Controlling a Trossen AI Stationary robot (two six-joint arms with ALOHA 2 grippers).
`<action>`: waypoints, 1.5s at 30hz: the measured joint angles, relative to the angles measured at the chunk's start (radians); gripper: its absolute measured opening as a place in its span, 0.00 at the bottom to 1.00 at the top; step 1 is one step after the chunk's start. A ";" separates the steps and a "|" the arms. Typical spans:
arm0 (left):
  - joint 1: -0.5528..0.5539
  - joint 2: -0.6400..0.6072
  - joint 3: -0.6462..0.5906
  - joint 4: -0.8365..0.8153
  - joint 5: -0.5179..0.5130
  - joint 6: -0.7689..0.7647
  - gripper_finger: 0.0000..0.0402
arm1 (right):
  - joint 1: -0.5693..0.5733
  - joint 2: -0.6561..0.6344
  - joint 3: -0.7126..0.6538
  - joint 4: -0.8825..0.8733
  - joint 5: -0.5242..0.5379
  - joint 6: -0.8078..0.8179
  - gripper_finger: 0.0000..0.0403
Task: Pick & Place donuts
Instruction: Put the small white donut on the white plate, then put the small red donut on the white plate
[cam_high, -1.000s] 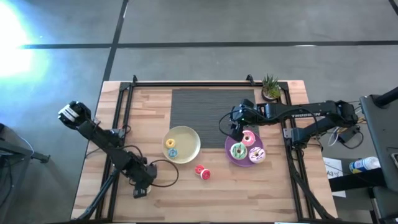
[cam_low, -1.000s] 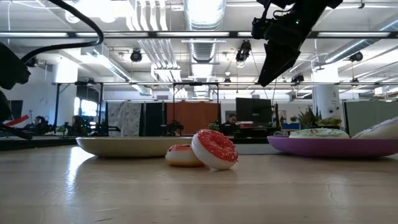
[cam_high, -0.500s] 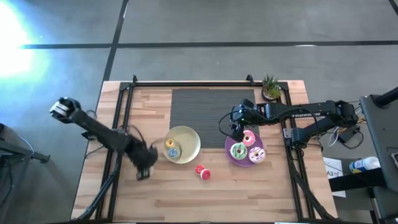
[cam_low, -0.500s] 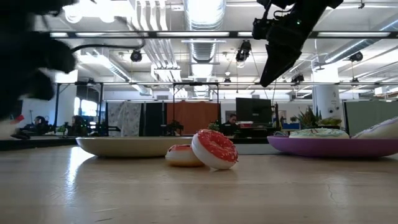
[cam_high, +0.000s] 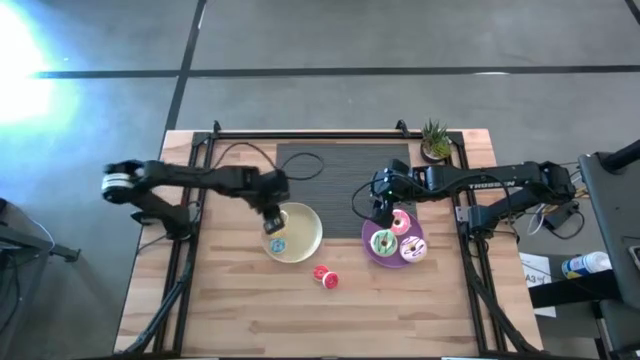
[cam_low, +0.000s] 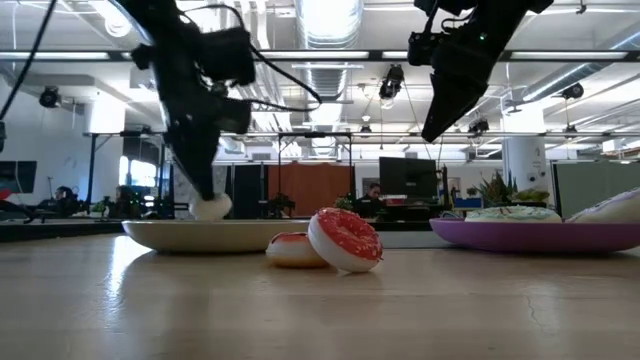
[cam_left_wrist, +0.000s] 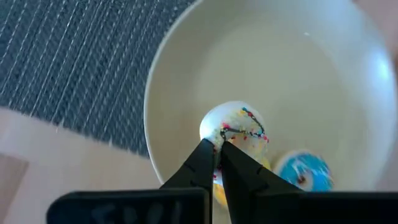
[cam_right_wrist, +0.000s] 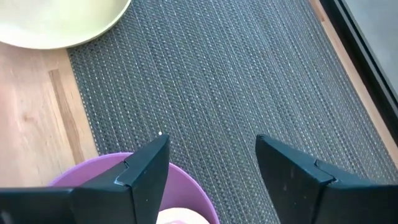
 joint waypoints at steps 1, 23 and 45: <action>0.006 0.031 0.017 0.000 0.000 0.001 0.00 | 0.000 0.000 0.000 0.000 0.000 0.008 0.57; -0.035 -0.080 0.126 -0.159 0.000 -0.066 0.38 | 0.003 0.002 -0.001 0.039 -0.179 -0.089 0.57; -0.125 -0.232 0.067 -0.180 -0.155 -0.170 0.38 | 0.287 0.492 0.246 0.318 -0.504 0.053 0.57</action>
